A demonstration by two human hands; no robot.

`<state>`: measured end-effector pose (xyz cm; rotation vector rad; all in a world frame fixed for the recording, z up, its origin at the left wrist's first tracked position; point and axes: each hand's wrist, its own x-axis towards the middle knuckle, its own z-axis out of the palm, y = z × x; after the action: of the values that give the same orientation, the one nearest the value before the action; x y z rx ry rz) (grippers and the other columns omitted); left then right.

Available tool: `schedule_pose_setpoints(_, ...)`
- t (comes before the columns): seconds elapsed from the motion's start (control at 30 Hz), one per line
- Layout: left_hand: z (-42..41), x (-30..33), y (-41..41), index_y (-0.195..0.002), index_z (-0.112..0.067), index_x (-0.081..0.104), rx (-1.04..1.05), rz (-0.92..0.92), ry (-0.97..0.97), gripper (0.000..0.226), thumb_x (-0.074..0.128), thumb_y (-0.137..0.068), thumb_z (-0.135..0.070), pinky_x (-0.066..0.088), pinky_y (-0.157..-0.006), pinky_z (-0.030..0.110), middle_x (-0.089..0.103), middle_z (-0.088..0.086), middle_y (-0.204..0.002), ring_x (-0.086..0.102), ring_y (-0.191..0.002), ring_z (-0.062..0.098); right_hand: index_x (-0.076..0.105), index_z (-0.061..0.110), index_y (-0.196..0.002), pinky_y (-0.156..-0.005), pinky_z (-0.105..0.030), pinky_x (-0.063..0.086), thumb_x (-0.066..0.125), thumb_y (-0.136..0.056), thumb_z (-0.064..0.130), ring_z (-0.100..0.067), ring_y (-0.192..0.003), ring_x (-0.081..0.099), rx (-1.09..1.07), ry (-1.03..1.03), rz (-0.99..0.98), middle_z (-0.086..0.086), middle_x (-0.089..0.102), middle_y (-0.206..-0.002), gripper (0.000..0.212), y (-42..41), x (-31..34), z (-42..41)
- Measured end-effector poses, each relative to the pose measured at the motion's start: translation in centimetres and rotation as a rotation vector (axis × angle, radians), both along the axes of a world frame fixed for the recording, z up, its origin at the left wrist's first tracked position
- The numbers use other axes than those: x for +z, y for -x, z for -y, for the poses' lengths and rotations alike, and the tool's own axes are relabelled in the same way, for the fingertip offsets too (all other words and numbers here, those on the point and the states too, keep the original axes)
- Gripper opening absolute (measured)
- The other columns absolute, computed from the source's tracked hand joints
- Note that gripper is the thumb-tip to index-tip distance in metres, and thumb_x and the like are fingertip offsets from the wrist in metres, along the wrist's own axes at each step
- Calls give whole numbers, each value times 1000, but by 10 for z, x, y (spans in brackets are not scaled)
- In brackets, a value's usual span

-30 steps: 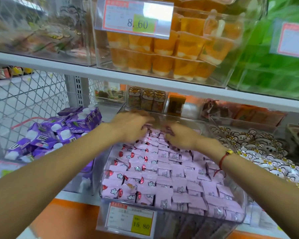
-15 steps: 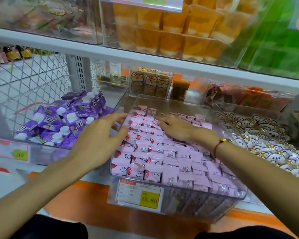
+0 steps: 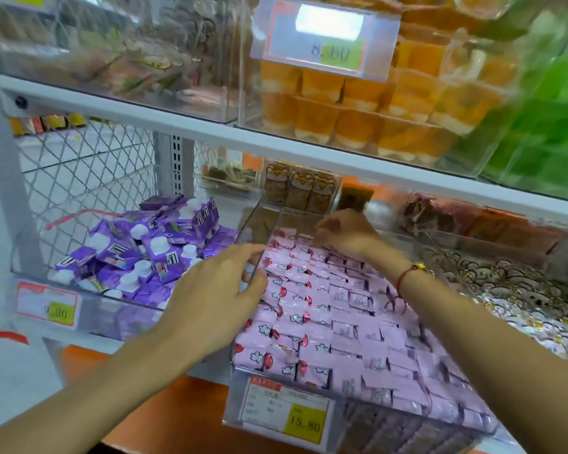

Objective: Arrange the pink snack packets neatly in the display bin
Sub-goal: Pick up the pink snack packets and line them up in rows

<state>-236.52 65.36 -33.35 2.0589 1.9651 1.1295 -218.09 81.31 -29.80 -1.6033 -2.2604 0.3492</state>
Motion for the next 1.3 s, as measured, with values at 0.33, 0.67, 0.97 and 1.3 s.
schedule_pose_setpoints(0.33, 2, 2, 0, -133, -40, 44, 9, -8, -12, 39, 44, -94, -39, 31, -70, 26, 61, -12, -122, 56, -109, 16, 74, 21, -88, -73, -28, 53, 67, -86, 27, -10, -73, 62, -88, -54, -47, 5, 71, -83, 10, 19, -21, -13)
schedule_pose_setpoints(0.67, 4, 4, 1, -135, -40, 39, -9, -24, 40, 41, 41, -94, -43, 29, -68, 26, 57, -15, -124, 56, -107, 15, 54, 10, -100, -68, -25, 44, 48, -98, 27, -19, -82, 57, -209, -230, -493, -6, 60, -101, 18, 14, 4, 4)
schedule_pose_setpoints(0.97, 8, 17, -8, -146, -33, 28, -240, -124, -294, 86, 76, -76, -34, 44, -91, 32, 32, -7, -141, 39, -123, 12, 57, -1, -115, -57, -14, 53, 41, -100, 10, -11, -70, 64, -273, 247, -1428, -16, 68, -105, 25, -3, 25, 99)
schedule_pose_setpoints(1.3, 6, 18, -8, -94, -41, 65, -247, 486, -195, 32, 68, -68, -60, 52, -72, 25, 71, -9, -88, 66, -82, 2, 55, 22, -118, -94, -33, 45, 57, -90, 37, -12, -106, 58, -115, 301, -794, 4, 61, -121, 31, -12, 23, 122)
